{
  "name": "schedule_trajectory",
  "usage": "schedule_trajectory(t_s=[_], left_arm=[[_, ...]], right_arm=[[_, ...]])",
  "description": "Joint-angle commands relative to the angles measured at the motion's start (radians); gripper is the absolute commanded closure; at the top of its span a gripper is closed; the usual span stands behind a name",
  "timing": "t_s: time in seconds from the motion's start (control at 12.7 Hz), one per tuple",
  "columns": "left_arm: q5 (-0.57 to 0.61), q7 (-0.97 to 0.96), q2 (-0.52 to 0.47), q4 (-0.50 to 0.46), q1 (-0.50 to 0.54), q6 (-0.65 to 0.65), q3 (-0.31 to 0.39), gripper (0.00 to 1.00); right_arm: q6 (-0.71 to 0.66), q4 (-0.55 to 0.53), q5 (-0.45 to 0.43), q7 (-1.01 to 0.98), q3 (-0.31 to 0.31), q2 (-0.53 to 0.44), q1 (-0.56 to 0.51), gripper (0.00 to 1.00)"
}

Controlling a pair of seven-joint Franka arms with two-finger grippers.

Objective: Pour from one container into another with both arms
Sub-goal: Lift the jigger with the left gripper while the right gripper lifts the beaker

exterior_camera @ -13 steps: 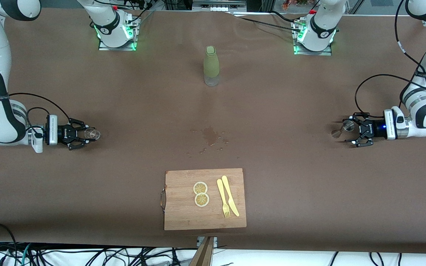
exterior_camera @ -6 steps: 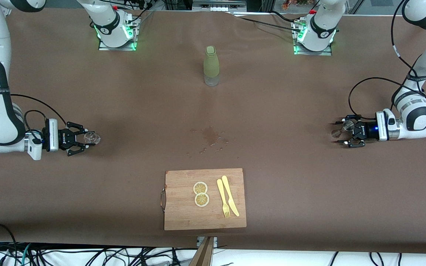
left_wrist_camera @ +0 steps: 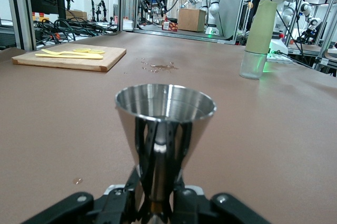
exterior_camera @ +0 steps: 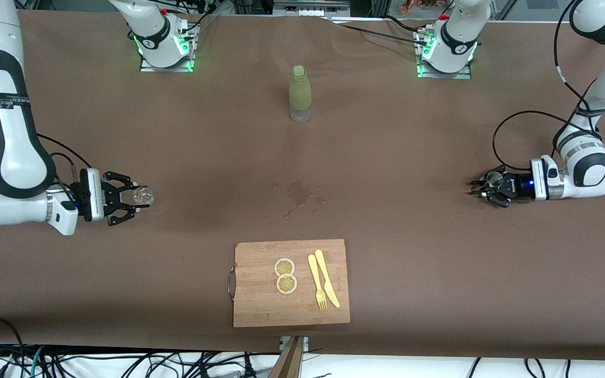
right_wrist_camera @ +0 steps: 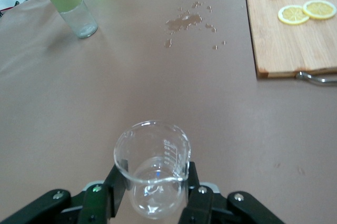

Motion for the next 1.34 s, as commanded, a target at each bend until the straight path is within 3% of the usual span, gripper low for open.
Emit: schedule_trajectory(t_s=[0.0, 0.87, 1.26], left_arm=[[-0.05, 0.047, 0.008, 0.008, -0.011, -0.003, 0.005, 1.0], [-0.117, -0.025, -0.015, 0.027, -0.037, -0.111, -0.002, 1.0], [-0.197, -0.028, -0.023, 0.027, -0.143, -0.119, -0.001, 1.0]], right_arm=[[0.001, 0.039, -0.003, 0.054, 0.017, -0.005, 0.023, 0.88], [0.092, 0.06, 0.005, 0.258, 0.068, -0.019, 0.181, 0.87], [0.144, 0.064, -0.013, 0.359, 0.068, -0.036, 0.26, 0.87]])
